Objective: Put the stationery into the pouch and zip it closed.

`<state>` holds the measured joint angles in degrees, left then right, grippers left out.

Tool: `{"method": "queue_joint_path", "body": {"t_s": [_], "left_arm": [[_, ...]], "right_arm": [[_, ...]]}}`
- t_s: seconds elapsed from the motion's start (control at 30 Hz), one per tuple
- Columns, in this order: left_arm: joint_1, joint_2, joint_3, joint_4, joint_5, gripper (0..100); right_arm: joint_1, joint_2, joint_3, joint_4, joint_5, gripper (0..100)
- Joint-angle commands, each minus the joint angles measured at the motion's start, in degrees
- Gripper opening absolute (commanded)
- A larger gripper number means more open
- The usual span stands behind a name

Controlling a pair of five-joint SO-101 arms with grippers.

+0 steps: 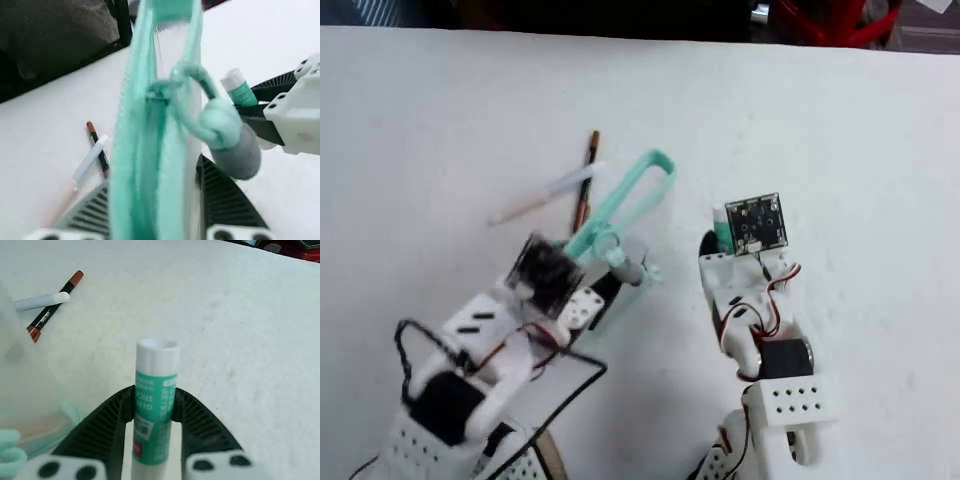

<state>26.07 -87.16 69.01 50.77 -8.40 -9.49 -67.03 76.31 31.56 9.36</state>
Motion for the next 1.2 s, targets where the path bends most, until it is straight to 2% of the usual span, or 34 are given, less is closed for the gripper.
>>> {"method": "queue_joint_path", "body": {"t_s": [0.0, 0.07, 0.57, 0.77, 0.93, 1.17], "left_arm": [[-0.3, -15.6, 4.0, -0.1, 0.5, 17], [-0.3, -19.3, 5.2, 0.1, 0.4, 17], [-0.3, -15.8, -1.1, 5.6, 0.5, 16], [-0.3, -15.8, -1.1, 5.5, 0.1, 2], [-0.3, -15.8, -1.1, 5.3, 0.1, 4], [-0.3, -15.8, 0.0, 5.2, 0.1, 4]], "right_arm": [[0.0, -0.6, -0.4, -1.2, -0.6, 1.8], [0.0, -0.6, -0.4, -1.2, -0.6, 1.8], [-0.1, -0.9, 0.5, -1.5, -0.6, 1.8], [0.8, -1.0, -2.5, 0.5, -0.5, 1.8], [2.0, -1.0, -14.6, 9.7, -0.4, 1.8], [0.0, -0.5, -43.5, 23.1, -0.4, 1.8]]}}
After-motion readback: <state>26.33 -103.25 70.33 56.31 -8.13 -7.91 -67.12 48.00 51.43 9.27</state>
